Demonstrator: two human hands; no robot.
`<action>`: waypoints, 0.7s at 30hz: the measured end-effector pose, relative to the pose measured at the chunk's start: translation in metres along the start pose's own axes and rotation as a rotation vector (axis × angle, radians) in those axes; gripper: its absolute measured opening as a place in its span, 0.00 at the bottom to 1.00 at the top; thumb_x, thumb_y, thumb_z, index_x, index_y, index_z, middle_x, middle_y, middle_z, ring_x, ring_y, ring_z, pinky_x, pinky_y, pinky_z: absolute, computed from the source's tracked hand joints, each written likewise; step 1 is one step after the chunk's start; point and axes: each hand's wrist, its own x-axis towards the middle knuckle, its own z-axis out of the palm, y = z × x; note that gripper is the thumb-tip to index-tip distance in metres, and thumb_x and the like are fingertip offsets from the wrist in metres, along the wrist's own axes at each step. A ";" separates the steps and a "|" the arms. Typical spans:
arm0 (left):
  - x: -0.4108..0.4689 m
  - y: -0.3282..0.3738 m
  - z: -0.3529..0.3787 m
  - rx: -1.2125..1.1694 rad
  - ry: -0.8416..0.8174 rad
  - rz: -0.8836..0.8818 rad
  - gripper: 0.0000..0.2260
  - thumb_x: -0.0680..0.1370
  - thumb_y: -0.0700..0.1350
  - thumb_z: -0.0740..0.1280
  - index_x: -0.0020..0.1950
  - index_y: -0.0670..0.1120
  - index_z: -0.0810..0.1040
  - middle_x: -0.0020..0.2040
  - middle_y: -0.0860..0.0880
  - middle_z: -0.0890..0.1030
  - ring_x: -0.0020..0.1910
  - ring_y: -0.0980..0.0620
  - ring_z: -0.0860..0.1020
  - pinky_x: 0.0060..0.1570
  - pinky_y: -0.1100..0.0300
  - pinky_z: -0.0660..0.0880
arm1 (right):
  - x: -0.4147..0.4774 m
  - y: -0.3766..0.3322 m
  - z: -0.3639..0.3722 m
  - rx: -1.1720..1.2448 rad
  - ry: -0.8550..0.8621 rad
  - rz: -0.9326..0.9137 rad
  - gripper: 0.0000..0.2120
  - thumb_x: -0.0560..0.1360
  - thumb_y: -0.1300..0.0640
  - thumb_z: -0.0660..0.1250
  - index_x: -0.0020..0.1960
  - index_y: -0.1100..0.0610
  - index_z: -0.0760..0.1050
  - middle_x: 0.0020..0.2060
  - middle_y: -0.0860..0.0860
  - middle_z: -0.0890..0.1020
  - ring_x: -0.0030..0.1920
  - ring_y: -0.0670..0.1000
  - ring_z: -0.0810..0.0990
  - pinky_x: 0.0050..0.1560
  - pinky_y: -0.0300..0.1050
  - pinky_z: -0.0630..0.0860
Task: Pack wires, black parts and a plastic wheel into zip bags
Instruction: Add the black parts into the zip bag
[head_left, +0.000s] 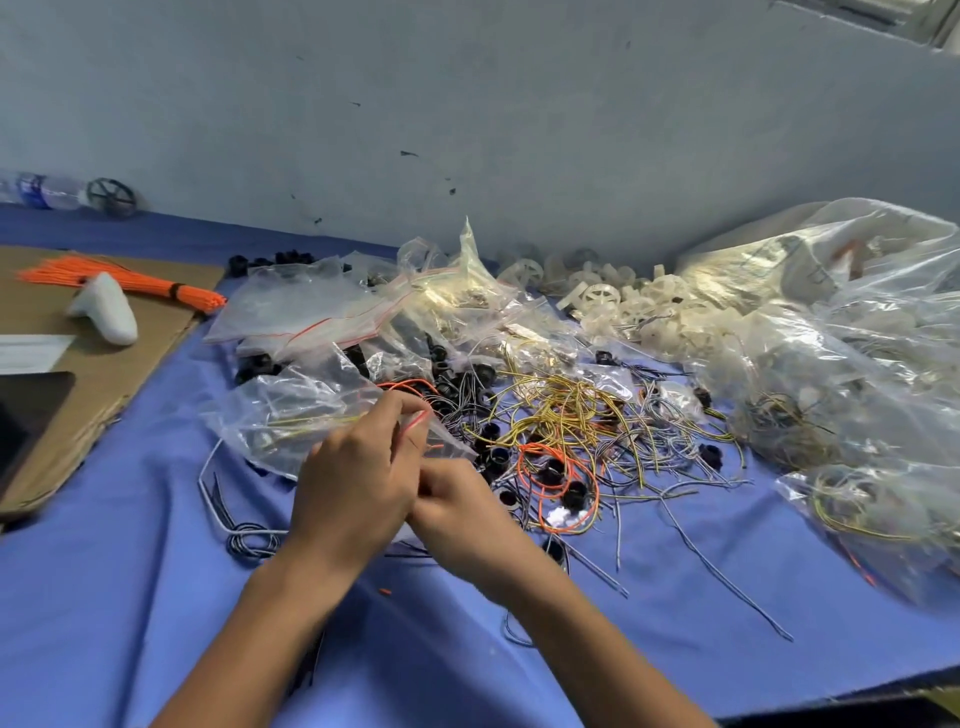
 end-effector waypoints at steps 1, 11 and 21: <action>0.002 -0.001 -0.001 -0.020 -0.003 -0.003 0.03 0.81 0.51 0.63 0.53 0.56 0.76 0.37 0.56 0.78 0.41 0.43 0.81 0.37 0.54 0.71 | 0.008 -0.003 0.000 0.025 0.001 0.003 0.09 0.73 0.63 0.61 0.36 0.59 0.76 0.30 0.58 0.77 0.36 0.45 0.70 0.36 0.49 0.68; 0.009 -0.012 -0.009 -0.116 0.037 -0.046 0.04 0.81 0.52 0.64 0.55 0.56 0.77 0.40 0.52 0.83 0.41 0.44 0.81 0.39 0.50 0.77 | 0.026 -0.005 0.008 0.100 0.029 -0.029 0.13 0.76 0.70 0.60 0.53 0.59 0.78 0.45 0.50 0.83 0.48 0.46 0.81 0.52 0.48 0.79; 0.009 -0.004 -0.006 -0.194 0.024 -0.056 0.06 0.80 0.53 0.62 0.55 0.57 0.77 0.42 0.54 0.83 0.43 0.52 0.81 0.40 0.56 0.75 | 0.046 -0.019 0.013 0.389 0.094 0.019 0.18 0.75 0.71 0.60 0.34 0.52 0.73 0.29 0.48 0.77 0.32 0.46 0.74 0.33 0.41 0.71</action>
